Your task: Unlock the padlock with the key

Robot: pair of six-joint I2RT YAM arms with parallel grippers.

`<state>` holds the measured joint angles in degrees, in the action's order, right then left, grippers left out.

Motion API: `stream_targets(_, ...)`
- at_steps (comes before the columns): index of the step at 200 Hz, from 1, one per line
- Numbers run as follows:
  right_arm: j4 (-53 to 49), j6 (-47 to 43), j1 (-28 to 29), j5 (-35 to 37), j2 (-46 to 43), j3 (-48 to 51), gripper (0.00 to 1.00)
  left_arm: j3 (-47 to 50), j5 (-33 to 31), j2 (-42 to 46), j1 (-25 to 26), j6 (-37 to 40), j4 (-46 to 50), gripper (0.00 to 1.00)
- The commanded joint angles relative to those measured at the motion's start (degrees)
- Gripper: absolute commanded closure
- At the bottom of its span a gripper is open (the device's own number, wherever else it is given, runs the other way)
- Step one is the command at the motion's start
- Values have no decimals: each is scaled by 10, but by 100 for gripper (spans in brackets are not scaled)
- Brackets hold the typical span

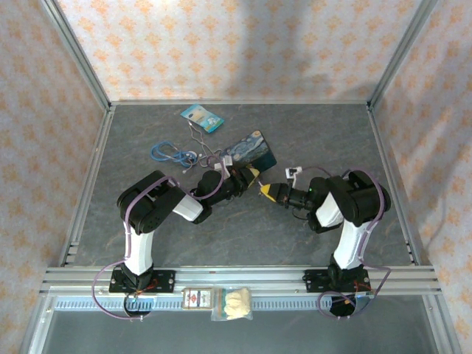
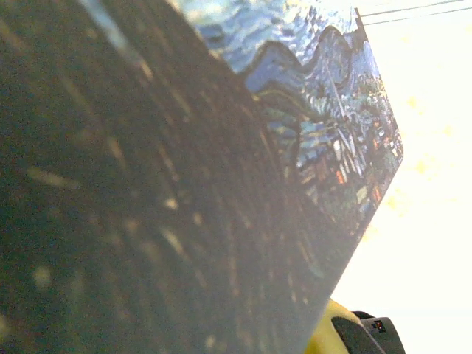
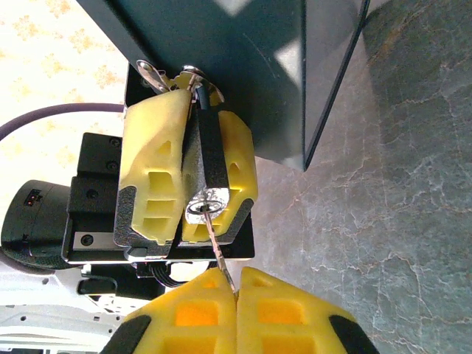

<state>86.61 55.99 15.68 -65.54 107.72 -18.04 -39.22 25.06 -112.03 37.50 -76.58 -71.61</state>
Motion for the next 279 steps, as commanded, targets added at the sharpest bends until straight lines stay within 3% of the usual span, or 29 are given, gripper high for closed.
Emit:
stream_targets(1,52,17,-3,-2,11,-32,100,10,55,0,14,-12,-79,100)
stream_targets(91,13,72,-29,-27,13,-79,100,17,146,-24,14,-15,-168,100)
stream_targets(147,137,195,-28,37,15,-28,100,21,106,-11,14,21,-126,100)
stream_targets(214,203,257,5,95,27,-23,100,-7,89,-15,29,32,-96,100)
stream_targets(279,171,161,33,138,-3,-13,100,-11,71,-7,34,-4,-52,100)
